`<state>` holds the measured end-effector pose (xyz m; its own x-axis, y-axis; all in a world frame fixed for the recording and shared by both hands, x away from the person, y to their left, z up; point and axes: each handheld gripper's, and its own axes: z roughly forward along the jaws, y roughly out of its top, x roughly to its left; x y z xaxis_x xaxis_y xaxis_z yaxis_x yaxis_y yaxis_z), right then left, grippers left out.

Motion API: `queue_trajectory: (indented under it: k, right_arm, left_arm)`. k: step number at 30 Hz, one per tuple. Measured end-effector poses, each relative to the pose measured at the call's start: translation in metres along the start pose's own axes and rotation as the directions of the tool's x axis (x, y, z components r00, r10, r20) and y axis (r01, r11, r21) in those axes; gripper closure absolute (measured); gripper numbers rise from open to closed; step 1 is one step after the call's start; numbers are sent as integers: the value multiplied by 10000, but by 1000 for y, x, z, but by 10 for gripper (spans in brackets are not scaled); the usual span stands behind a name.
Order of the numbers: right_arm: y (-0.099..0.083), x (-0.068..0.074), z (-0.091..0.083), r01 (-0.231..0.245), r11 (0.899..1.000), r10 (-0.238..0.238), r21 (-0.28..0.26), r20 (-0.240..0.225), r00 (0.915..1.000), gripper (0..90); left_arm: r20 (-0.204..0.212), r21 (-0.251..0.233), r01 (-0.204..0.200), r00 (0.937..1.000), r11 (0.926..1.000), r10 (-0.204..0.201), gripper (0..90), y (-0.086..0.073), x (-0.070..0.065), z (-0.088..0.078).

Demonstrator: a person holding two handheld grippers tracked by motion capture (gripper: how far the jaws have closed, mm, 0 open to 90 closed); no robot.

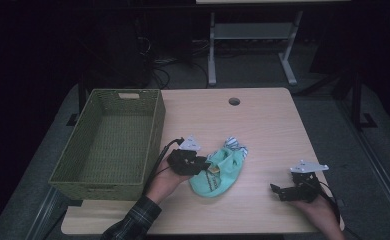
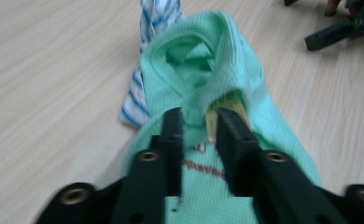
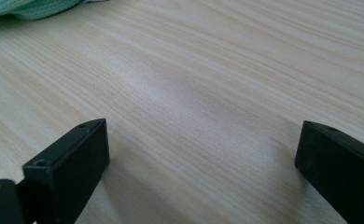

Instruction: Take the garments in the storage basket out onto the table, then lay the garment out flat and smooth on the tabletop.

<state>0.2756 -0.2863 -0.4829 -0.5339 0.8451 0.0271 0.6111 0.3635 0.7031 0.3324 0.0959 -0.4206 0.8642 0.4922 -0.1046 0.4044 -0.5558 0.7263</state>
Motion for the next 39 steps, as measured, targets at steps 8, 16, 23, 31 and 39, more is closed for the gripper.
queue_trajectory:
  k: [8, 16, 23, 31, 39]
  right_arm:
    - [0, 0, 0, 0, 10000, 0, 3, 1, 10000, 27]
    - [0, 0, 0, 8, 10000, -8, 0, 3, 10000, 28]
    - [4, 0, -2, 120, 9998, -116, 140, -308, 9995, 63]
    - [26, 2, -5, 93, 9997, -108, -204, -757, 9971, 168]
    - [52, 10, 1, 408, 9977, -471, -537, -1210, 9915, 285]
  left_arm:
    - [11, 806, 128, 9999, 9967, -129, 895, -17, -9, 9]
    - [-176, 1668, 7, 9998, 9860, 23, 895, -29, -8, 25]
    - [-124, 1674, -57, 9999, 9859, 78, 895, -29, -7, 25]
    - [-12, 1538, -84, 10000, 9881, 87, 896, -31, -6, 25]
    - [-11, 1612, -166, 9999, 9868, 170, 896, -31, -6, 24]
